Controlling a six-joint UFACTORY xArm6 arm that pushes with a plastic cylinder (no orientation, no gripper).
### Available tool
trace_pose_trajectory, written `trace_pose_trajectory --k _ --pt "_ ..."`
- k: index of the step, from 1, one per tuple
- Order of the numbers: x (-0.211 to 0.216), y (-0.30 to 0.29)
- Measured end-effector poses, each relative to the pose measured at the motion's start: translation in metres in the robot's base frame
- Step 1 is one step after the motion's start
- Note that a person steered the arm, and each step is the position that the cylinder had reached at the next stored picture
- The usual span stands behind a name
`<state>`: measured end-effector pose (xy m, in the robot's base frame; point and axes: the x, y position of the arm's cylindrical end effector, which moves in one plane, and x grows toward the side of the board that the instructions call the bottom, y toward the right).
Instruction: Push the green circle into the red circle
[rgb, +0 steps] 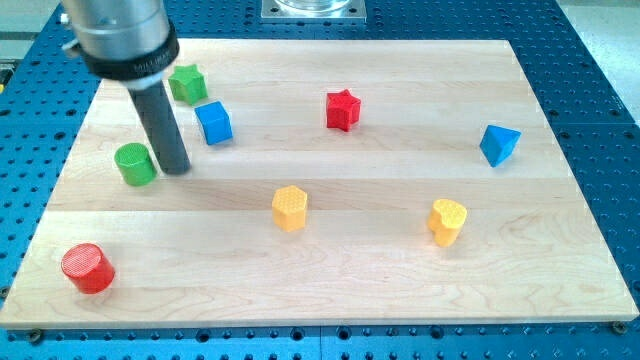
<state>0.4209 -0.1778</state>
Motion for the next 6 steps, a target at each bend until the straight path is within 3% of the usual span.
trace_pose_trajectory --k 1,2,3,4,5,6 --pt "0.01 -0.048" --pt "0.067 -0.073" --pt "0.065 -0.097" --pt "0.122 -0.089" --pt "0.061 -0.092" --pt "0.041 0.006"
